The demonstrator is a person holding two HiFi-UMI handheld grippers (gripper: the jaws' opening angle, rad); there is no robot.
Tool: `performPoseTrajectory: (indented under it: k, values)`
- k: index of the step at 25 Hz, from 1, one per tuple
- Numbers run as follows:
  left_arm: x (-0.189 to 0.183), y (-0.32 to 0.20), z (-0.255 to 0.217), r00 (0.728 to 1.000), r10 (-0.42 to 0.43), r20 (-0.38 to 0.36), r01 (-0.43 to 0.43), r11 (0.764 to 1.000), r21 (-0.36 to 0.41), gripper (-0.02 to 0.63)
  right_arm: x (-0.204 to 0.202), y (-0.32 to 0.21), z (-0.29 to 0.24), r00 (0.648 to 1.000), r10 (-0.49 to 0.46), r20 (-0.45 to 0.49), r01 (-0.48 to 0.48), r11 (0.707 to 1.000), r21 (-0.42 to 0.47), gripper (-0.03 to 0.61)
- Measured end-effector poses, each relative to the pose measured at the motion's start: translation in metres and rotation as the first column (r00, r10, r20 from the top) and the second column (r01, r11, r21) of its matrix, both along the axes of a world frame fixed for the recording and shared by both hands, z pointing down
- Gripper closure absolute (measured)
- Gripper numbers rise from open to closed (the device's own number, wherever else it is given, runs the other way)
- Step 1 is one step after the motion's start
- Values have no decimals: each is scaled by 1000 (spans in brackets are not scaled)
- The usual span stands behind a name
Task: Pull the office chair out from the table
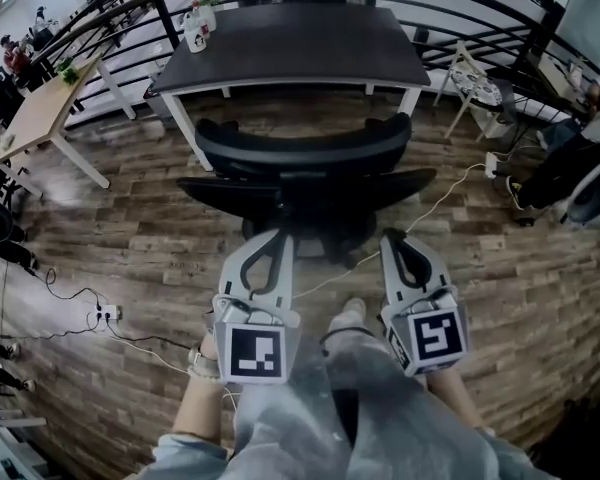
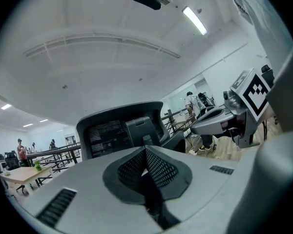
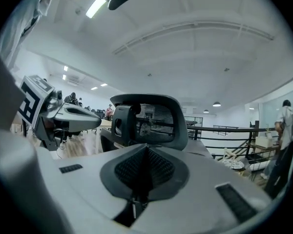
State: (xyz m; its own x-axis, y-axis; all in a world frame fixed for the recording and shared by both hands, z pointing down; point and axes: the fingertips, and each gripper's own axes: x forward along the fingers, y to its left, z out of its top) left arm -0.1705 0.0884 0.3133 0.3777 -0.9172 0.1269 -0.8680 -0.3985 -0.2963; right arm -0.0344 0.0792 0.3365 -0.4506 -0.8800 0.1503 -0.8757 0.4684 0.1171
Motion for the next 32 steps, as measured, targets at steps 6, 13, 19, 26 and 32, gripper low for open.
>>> performPoseTrajectory:
  k: [6, 13, 19, 26, 32]
  values:
    - [4, 3, 2, 1000, -1, -15, 1, 1000, -5, 611, 2, 2, 0, 1000, -5, -6, 5, 1000, 3, 575]
    - [5, 5, 1, 1000, 0, -6, 0, 1000, 1, 611, -2, 6, 3, 999, -29, -27, 29, 1000, -8, 575]
    - [8, 5, 2, 1000, 7, -17, -7, 1000, -3, 611, -2, 8, 4, 999, -35, -37, 35, 999, -7, 575]
    - [12, 5, 0, 1000, 15, -9, -15, 1000, -1, 611, 0, 9, 1, 999, -34, -21, 34, 999, -8, 575]
    - [12, 4, 1, 1000, 13, -10, -13, 1000, -8, 611, 1, 8, 2, 999, -40, -29, 40, 999, -8, 575]
